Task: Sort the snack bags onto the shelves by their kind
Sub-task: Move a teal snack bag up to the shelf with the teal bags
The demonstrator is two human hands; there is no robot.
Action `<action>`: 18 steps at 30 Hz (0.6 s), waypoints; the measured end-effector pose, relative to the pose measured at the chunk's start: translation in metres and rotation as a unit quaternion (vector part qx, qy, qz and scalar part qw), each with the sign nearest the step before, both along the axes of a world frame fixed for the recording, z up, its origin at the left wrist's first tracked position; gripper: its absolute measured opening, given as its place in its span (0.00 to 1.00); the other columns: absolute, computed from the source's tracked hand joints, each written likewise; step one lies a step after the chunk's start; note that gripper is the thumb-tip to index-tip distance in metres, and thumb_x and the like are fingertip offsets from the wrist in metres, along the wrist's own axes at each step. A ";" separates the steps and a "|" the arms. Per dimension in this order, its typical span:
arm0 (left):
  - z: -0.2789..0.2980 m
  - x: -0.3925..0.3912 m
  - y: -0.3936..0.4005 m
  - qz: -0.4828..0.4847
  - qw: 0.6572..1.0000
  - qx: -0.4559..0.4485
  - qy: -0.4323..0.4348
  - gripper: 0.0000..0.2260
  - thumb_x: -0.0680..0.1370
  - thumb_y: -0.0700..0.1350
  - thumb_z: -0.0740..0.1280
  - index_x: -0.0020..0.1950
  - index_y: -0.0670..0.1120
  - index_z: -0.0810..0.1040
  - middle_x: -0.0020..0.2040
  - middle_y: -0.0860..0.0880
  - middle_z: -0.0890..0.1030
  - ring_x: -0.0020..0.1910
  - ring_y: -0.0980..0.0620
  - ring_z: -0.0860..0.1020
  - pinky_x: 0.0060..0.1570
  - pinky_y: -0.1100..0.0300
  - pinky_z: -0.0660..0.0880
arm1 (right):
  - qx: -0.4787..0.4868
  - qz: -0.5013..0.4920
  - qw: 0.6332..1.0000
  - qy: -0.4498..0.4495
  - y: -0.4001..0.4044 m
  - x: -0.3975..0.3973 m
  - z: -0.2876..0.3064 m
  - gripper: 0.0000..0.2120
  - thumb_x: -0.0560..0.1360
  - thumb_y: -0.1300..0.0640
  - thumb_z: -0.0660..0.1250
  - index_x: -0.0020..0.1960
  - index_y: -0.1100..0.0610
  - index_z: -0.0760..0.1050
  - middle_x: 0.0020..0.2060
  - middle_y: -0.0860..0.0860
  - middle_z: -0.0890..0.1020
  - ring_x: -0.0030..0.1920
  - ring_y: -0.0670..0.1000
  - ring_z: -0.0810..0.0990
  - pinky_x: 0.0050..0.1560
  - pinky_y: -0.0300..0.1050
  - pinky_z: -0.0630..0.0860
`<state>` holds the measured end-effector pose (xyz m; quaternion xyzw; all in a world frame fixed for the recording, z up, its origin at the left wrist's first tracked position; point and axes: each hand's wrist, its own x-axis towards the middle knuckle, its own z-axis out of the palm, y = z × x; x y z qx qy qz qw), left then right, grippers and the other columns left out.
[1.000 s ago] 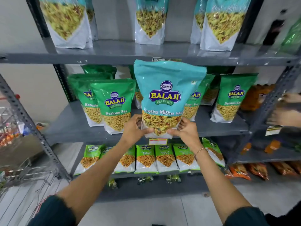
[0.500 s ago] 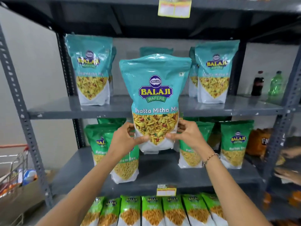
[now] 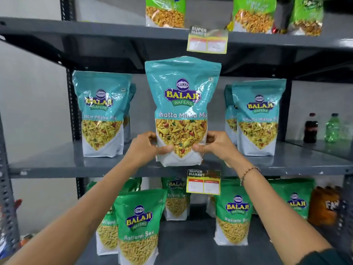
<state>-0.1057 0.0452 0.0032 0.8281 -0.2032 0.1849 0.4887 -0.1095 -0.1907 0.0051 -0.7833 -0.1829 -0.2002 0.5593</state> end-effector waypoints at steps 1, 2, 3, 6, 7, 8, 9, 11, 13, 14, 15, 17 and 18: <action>0.003 0.007 -0.003 -0.008 1.000 -0.006 0.004 0.19 0.64 0.56 0.76 0.38 0.46 0.71 0.34 0.55 0.75 0.35 0.55 0.73 0.36 0.61 0.68 | -0.001 -0.004 1.000 0.004 -0.002 0.006 0.002 0.16 0.60 0.58 0.78 0.46 0.55 0.80 0.44 0.49 0.85 0.47 0.49 0.83 0.52 0.47 0.78; 0.004 0.017 -0.007 -0.012 1.000 -0.011 0.009 0.18 0.63 0.55 0.77 0.40 0.45 0.75 0.37 0.54 0.79 0.38 0.54 0.76 0.36 0.61 0.69 | -0.001 -0.010 1.000 0.008 -0.005 0.015 0.003 0.16 0.60 0.57 0.78 0.46 0.54 0.80 0.43 0.49 0.85 0.47 0.49 0.82 0.51 0.46 0.78; 0.004 0.028 -0.012 -0.012 1.000 -0.015 0.015 0.18 0.63 0.55 0.77 0.44 0.46 0.78 0.41 0.53 0.81 0.41 0.54 0.78 0.37 0.62 0.70 | -0.002 -0.015 1.000 0.011 -0.008 0.023 0.004 0.16 0.59 0.57 0.78 0.46 0.54 0.80 0.43 0.49 0.85 0.47 0.48 0.82 0.51 0.46 0.78; 0.001 0.060 -0.025 -0.003 0.999 -0.016 0.031 0.23 0.63 0.54 0.77 0.52 0.45 0.77 0.48 0.51 0.83 0.46 0.53 0.79 0.40 0.63 0.72 | 0.006 -0.026 0.999 0.027 -0.017 0.049 0.001 0.17 0.59 0.59 0.78 0.46 0.54 0.79 0.44 0.50 0.85 0.48 0.49 0.82 0.53 0.48 0.78; 0.000 0.070 -0.029 -0.004 0.999 -0.016 0.036 0.23 0.63 0.54 0.77 0.52 0.46 0.77 0.49 0.50 0.83 0.48 0.52 0.80 0.43 0.61 0.73 | 0.009 -0.027 0.999 0.033 -0.020 0.057 0.000 0.17 0.59 0.60 0.78 0.47 0.55 0.79 0.45 0.51 0.85 0.49 0.50 0.82 0.54 0.49 0.78; -0.001 0.078 -0.033 -0.004 0.999 -0.018 0.040 0.24 0.63 0.54 0.78 0.53 0.46 0.77 0.50 0.50 0.82 0.49 0.51 0.80 0.47 0.60 0.74 | 0.013 -0.029 0.999 0.038 -0.023 0.065 -0.002 0.17 0.60 0.61 0.78 0.47 0.56 0.79 0.45 0.52 0.84 0.49 0.52 0.82 0.54 0.50 0.78; -0.002 0.085 -0.036 -0.002 0.999 -0.019 0.044 0.24 0.62 0.54 0.78 0.53 0.46 0.77 0.51 0.50 0.82 0.50 0.51 0.79 0.48 0.59 0.74 | 0.015 -0.031 0.999 0.042 -0.025 0.071 -0.003 0.17 0.60 0.62 0.78 0.47 0.57 0.79 0.45 0.53 0.84 0.50 0.53 0.82 0.55 0.50 0.78; -0.004 0.097 -0.042 0.003 0.999 -0.021 0.047 0.24 0.63 0.53 0.78 0.53 0.45 0.76 0.51 0.50 0.82 0.50 0.51 0.79 0.48 0.59 0.73 | 0.018 -0.034 0.998 0.051 -0.029 0.083 -0.005 0.16 0.60 0.63 0.77 0.46 0.57 0.79 0.45 0.53 0.84 0.49 0.53 0.82 0.56 0.51 0.78; -0.007 0.105 -0.046 0.007 0.998 -0.025 0.050 0.22 0.63 0.52 0.78 0.52 0.46 0.77 0.50 0.50 0.82 0.49 0.51 0.79 0.46 0.60 0.72 | 0.018 -0.036 0.998 0.056 -0.031 0.093 -0.008 0.16 0.60 0.63 0.78 0.46 0.56 0.79 0.44 0.52 0.84 0.49 0.52 0.82 0.57 0.52 0.77; -0.008 0.109 -0.048 0.008 0.998 -0.025 0.053 0.22 0.64 0.52 0.78 0.52 0.46 0.77 0.50 0.50 0.82 0.48 0.51 0.79 0.46 0.60 0.72 | 0.018 -0.036 0.997 0.059 -0.031 0.097 -0.009 0.17 0.60 0.63 0.78 0.46 0.55 0.78 0.44 0.51 0.84 0.49 0.52 0.82 0.58 0.53 0.77; -0.010 0.112 -0.049 0.006 0.998 -0.027 0.055 0.21 0.64 0.51 0.78 0.52 0.45 0.77 0.50 0.49 0.82 0.48 0.51 0.79 0.46 0.60 0.72 | 0.017 -0.034 0.997 0.060 -0.032 0.100 -0.010 0.17 0.60 0.63 0.78 0.47 0.55 0.78 0.45 0.52 0.84 0.50 0.52 0.82 0.58 0.53 0.77; -0.013 0.118 -0.049 -0.001 0.998 -0.038 0.052 0.20 0.64 0.50 0.78 0.52 0.46 0.77 0.50 0.49 0.82 0.49 0.51 0.79 0.48 0.60 0.73 | 0.016 -0.030 0.998 0.059 -0.033 0.105 -0.012 0.18 0.60 0.62 0.78 0.48 0.56 0.78 0.47 0.53 0.84 0.50 0.52 0.82 0.58 0.53 0.77; -0.014 0.120 -0.049 -0.003 0.998 -0.043 0.050 0.20 0.64 0.50 0.77 0.52 0.46 0.77 0.50 0.49 0.82 0.49 0.51 0.79 0.49 0.59 0.73 | 0.016 -0.027 0.998 0.059 -0.034 0.107 -0.013 0.18 0.61 0.62 0.78 0.49 0.56 0.78 0.47 0.53 0.84 0.50 0.52 0.82 0.57 0.52 0.77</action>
